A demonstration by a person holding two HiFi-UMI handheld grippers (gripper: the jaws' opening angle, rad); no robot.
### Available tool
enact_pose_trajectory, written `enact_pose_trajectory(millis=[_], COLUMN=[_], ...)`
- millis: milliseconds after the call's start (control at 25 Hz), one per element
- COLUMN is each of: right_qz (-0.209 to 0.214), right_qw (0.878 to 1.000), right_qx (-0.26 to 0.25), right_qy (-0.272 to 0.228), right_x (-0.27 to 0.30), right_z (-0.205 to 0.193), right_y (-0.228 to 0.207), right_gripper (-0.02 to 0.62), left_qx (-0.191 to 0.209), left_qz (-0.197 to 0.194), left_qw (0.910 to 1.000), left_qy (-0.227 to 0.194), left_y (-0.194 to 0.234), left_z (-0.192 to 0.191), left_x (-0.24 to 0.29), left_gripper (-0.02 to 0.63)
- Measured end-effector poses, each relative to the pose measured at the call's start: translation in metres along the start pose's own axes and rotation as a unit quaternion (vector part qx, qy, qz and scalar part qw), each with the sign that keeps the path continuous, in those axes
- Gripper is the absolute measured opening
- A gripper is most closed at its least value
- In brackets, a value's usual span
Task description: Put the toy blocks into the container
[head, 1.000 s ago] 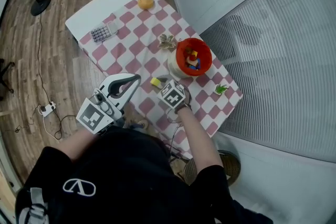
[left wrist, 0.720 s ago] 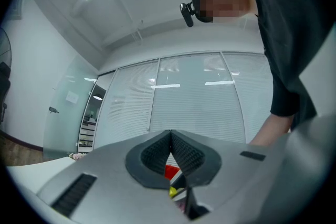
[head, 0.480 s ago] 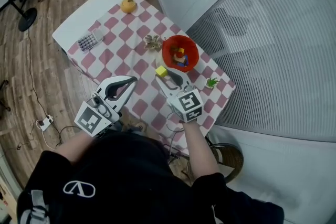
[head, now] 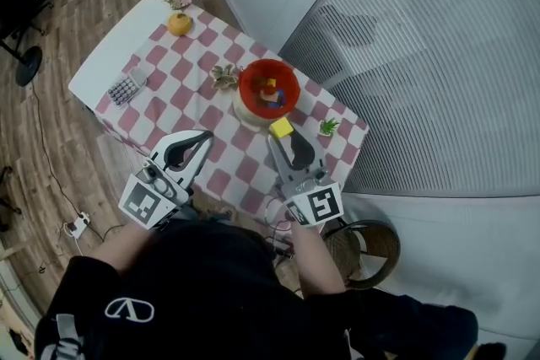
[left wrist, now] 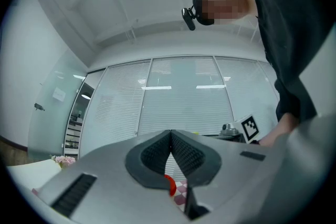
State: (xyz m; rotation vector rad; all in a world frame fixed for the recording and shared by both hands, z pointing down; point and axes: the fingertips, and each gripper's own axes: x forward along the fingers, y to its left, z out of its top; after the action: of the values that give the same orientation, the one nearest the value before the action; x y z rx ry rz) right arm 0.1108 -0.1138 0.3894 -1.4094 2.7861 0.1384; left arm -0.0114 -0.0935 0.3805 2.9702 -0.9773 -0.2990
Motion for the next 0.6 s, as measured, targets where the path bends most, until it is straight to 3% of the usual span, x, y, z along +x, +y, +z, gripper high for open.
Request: enact_pose_trajectory(millis=[240, 600], right_qz=[-0.048, -0.06], right_qw=[0.998, 0.997], right_qx=[0.006, 0.002], right_qy=[-0.044, -0.042], right_x=[-0.029, -0.021], right_z=[0.016, 0.013], right_y=[-0.017, -0.029], right_gripper=[0.15, 0.15], left_qx=[-0.001, 0.0], left_qz=[-0.009, -0.012], left_qw=[1.0, 0.9999], left_qy=[0.002, 0.004], left_y=[-0.003, -0.004], left_z=[-0.003, -0.005], left_x=[0.007, 0.008], left_gripper=[0.006, 0.006])
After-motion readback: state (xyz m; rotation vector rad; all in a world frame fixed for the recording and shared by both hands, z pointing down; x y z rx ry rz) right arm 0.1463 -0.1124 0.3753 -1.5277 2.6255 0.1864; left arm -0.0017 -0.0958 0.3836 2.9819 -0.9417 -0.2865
